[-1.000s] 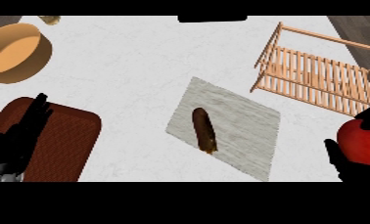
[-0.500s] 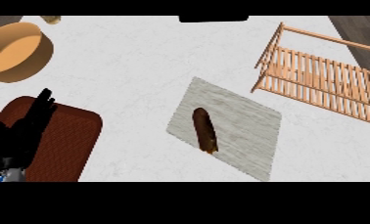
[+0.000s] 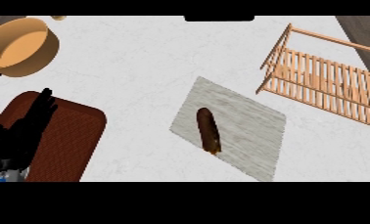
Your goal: Pick the tomato from the placemat and place it in the tiered shelf
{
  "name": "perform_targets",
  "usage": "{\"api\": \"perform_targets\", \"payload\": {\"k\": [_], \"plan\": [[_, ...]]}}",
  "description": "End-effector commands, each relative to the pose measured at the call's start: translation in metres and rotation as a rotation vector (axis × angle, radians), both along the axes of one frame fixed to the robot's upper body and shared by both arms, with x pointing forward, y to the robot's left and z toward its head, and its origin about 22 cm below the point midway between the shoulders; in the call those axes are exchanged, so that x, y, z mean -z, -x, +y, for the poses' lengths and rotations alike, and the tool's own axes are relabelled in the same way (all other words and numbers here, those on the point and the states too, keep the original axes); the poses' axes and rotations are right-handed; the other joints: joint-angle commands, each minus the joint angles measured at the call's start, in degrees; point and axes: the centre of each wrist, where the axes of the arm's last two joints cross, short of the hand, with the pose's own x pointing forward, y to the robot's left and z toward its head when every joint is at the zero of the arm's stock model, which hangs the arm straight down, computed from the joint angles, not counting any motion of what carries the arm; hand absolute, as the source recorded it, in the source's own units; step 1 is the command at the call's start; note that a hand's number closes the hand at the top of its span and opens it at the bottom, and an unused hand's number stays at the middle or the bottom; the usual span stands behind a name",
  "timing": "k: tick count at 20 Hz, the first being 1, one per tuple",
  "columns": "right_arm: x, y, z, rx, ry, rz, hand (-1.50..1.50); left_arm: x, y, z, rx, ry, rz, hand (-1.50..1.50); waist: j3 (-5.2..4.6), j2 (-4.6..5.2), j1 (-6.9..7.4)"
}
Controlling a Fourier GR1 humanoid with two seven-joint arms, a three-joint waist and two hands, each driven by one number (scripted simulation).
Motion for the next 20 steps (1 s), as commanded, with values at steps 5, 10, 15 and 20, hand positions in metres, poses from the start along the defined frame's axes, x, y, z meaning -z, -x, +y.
{"api": "perform_targets", "payload": {"k": [5, 10, 15, 20], "plan": [[-0.020, -0.022, -0.021, 0.174, 0.047, 0.076, 1.50, 0.017, 0.001, 0.001, 0.012, -0.010, -0.003, 0.00, 0.05, 0.52, 0.92], [-0.020, -0.052, -0.041, 0.191, 0.053, 0.094, 1.50, -0.002, -0.018, 0.002, 0.027, -0.002, 0.007, 0.00, 0.08, 0.58, 1.20], [0.014, -0.084, -0.044, 0.189, -0.011, 0.110, 1.50, 0.003, -0.014, 0.002, 0.007, 0.003, -0.007, 0.00, 0.09, 0.61, 1.31], [0.029, -0.102, -0.078, 0.211, -0.032, 0.153, 1.50, 0.001, -0.012, 0.004, 0.030, 0.005, -0.008, 0.00, 0.11, 0.53, 1.04]]}}
